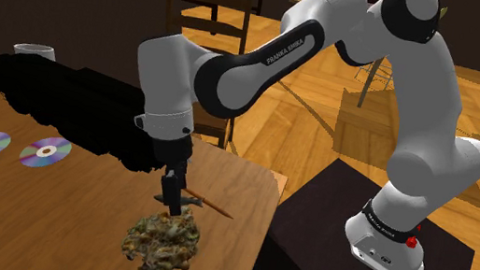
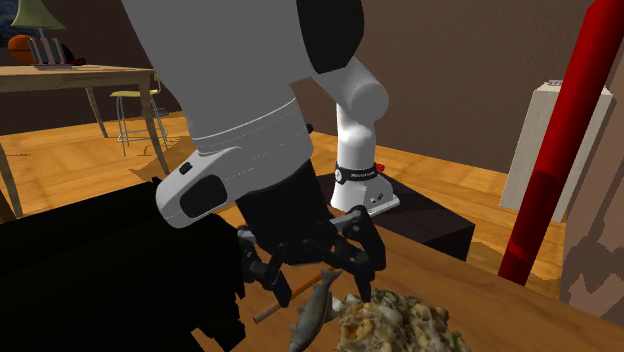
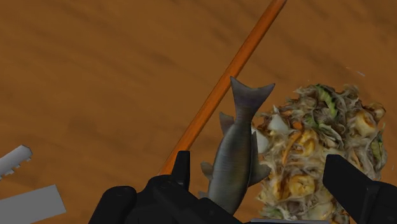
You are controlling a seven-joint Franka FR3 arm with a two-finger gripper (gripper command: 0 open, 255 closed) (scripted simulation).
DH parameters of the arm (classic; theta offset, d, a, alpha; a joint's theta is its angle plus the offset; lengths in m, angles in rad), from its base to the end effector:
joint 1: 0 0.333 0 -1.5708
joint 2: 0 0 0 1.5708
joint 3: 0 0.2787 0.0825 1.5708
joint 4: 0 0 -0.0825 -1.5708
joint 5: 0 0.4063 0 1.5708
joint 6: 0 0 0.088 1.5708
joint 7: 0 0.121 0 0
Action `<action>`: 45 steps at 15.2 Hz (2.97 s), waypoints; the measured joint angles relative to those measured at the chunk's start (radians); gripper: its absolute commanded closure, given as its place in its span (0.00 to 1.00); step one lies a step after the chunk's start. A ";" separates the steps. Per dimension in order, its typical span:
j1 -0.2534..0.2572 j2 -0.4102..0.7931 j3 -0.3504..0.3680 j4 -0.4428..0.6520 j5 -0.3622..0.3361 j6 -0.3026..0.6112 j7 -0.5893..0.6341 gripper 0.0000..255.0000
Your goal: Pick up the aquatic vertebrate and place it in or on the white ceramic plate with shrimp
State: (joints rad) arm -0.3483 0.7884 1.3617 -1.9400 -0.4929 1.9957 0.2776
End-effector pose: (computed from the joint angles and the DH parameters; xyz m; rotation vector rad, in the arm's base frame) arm 0.3654 0.4725 0.2934 -2.5758 -1.2899 0.3276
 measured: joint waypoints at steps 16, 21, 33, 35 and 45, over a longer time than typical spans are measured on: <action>-0.002 -0.084 0.034 -0.010 -0.036 0.081 0.082 0.00; 0.038 -0.072 -0.014 -0.025 -0.070 0.134 0.105 0.00; 0.058 -0.063 -0.032 -0.034 -0.082 0.162 0.115 1.00; 0.059 -0.063 -0.034 -0.033 -0.084 0.162 0.115 1.00; 0.033 -0.080 0.001 -0.018 -0.060 0.121 0.106 1.00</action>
State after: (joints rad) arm -0.3149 0.7086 1.3624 -1.9579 -0.5527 2.1168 0.3831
